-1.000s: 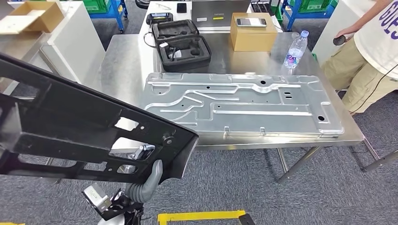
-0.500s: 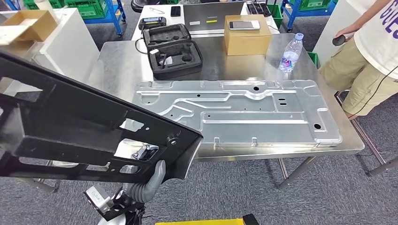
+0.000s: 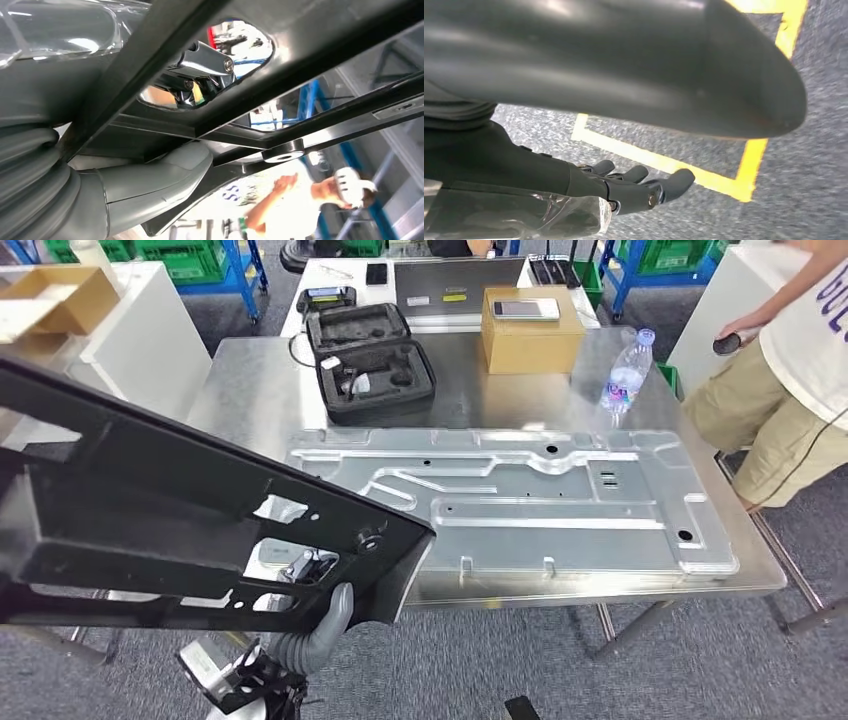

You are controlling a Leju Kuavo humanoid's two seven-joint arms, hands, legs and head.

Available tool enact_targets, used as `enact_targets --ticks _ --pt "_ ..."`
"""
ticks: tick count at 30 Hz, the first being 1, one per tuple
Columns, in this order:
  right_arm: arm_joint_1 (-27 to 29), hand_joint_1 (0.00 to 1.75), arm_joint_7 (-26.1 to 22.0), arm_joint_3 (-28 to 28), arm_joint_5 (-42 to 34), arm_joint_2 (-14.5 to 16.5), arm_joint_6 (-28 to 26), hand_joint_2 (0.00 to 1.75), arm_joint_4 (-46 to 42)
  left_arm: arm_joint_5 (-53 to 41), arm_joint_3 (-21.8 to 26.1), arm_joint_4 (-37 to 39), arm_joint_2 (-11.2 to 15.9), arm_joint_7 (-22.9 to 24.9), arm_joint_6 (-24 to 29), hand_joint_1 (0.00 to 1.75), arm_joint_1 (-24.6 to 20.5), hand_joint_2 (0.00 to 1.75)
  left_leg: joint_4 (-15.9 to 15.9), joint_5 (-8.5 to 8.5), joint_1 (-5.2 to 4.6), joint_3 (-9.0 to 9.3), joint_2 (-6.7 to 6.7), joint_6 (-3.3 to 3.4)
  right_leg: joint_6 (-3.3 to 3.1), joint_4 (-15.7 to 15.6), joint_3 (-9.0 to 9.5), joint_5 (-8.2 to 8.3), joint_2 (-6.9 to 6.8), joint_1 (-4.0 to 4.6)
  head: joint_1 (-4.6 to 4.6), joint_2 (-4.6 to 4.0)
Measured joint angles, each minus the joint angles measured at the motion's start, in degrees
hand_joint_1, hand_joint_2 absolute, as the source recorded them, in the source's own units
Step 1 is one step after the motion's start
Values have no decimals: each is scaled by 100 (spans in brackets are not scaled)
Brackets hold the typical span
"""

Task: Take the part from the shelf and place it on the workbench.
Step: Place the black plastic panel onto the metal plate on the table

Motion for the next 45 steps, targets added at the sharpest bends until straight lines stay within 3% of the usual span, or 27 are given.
enact_targets --ticks 2,4,5,7,8,10,12,14,15,17,19,20,21,22,24,25,29,30,32,34,35,36,38,39,40,43,45 --pt "3 0 0 1 1 1 1 0 0 -1 0 -2 0 10 0 175 -5 175 -3 -32 19 41 -3 -10 77 702 -421 -283 0 -57 11 -1" --pt "14 0 1 2 1 -2 0 0 0 -7 -2 -2 1 22 0 175 15 175 0 -83 44 80 -10 -53 157 1013 -722 -303 -2 -120 15 0" --pt "19 0 1 2 3 -3 0 0 0 -11 -3 -2 1 25 0 175 23 175 2 -115 64 116 -13 -87 192 848 -712 -143 -3 -147 15 0" --pt "19 0 2 3 9 -6 -1 0 0 -23 -6 -2 1 32 0 175 27 175 6 -195 103 215 -9 -168 256 58 -424 349 -8 -191 16 -1" --pt "15 0 2 3 12 -5 -1 0 0 -28 -7 -2 1 41 0 175 23 175 13 -234 112 254 -5 -211 258 -306 -279 463 -13 -196 18 -1" --pt "8 0 2 4 16 -1 -1 0 0 -42 -11 -4 1 67 0 175 13 175 30 -289 107 279 6 -299 191 -623 -152 506 -20 -173 19 -1" --pt "11 0 2 5 17 0 -1 0 0 -59 -21 -7 2 92 -1 175 8 175 72 -313 111 281 12 -367 73 -625 -132 511 -19 -148 15 0" --pt "10 0 2 6 20 -5 -2 0 0 -69 -34 -15 3 98 -2 175 0 175 313 -412 135 191 17 -409 -13 -632 -76 504 -15 -145 8 -1" --pt "4 0 2 5 22 -9 -2 0 0 -71 -39 -22 3 99 -2 175 -8 175 595 -531 146 42 19 -426 -46 -635 -51 492 -13 -142 3 -1" --pt "-3 0 2 4 31 -13 -2 0 0 -91 -49 -33 4 105 -1 175 -14 175 1410 -840 152 -439 20 -453 -90 -634 -30 454 -10 -120 -7 0" --pt "5 0 2 5 42 -12 -1 0 0 -127 -62 -35 6 125 -2 175 -8 175 1883 -940 150 -822 20 -457 -107 -633 0 414 -2 -97 -9 0" --pt "9 0 2 6 45 -12 -1 0 0 -145 -68 -35 8 137 -2 175 -8 175 1794 -823 147 -857 20 -446 -107 -633 30 391 4 -90 -10 0" --pt "10 0 2 6 48 -11 -1 0 0 -160 -74 -36 9 148 -2 175 -11 175 1490 -603 142 -779 20 -425 -102 -633 69 365 10 -84 -10 0" --pt "8 0 2 6 50 -10 -2 0 0 -174 -80 -36 10 161 -6 175 -18 175 1061 -325 133 -632 20 -390 -95 -636 108 338 15 -81 -11 0" --pt "0 0 3 6 52 0 -3 0 1 -203 -93 -37 13 197 -17 175 -37 175 382 -44 85 -386 22 -319 -57 -634 152 283 37 -67 -12 -1" --pt "-1 0 4 6 53 5 -3 0 1 -221 -103 -38 14 220 -27 175 -46 175 222 3 65 -325 28 -304 -33 -632 151 256 48 -63 -13 -1" --pt "-4 0 9 8 55 13 -1 0 0 -320 -143 -43 18 375 -101 175 -99 175 136 37 71 -235 44 -268 67 -482 138 107 49 -76 -8 0" --pt "-8 0 11 8 61 13 -2 0 0 -363 -160 -45 18 434 -131 175 -136 175 123 33 81 -211 48 -236 87 -250 39 -18 42 -81 -4 0" --pt "-9 0 23 9 78 14 -2 0 0 -478 -214 -46 22 577 -198 175 -225 175 119 1 85 -178 50 -178 115 536 -369 -363 32 -85 5 0" --pt "-6 0 49 15 106 14 -1 0 0 -624 -278 -46 28 768 -282 175 -292 175 121 -33 86 -153 39 -156 139 1144 -757 -510 31 -92 10 0" --pt "-9 0 64 20 123 14 -2 0 0 -709 -311 -46 34 887 -340 175 -331 175 123 -52 91 -132 28 -161 150 1141 -809 -415 29 -100 11 0" --pt "-15 0 80 27 145 13 -1 0 0 -797 -350 -46 42 1021 -408 175 -387 175 126 -76 99 -102 17 -175 159 902 -742 -215 25 -113 11 0" --pt "-45 0 109 42 188 16 -2 0 0 -972 -441 -46 63 1310 -565 175 -544 175 149 -143 101 -38 -1 -234 181 60 -397 250 6 -142 15 0" --pt "-67 0 122 49 208 20 -2 0 0 -1047 -484 -46 73 1453 -639 175 -628 175 163 -178 92 -20 -4 -267 170 -271 -257 391 5 -150 15 0" --pt "-86 0 131 57 222 27 -2 0 0 -1119 -525 -46 82 1590 -714 175 -710 175 170 -204 80 -12 -4 -296 150 -461 -178 451 7 -149 12 0" --pt "-119 0 149 85 251 40 -3 0 0 -1347 -665 -40 110 1954 -908 175 -942 175 176 -241 94 -21 -3 -362 34 -518 -171 443 21 -118 0 0" --pt "-141 0 162 91 273 42 -3 0 0 -1507 -756 -35 128 2131 -967 175 -1077 175 446 -403 117 -147 8 -409 -36 -528 -165 446 19 -120 -6 0"
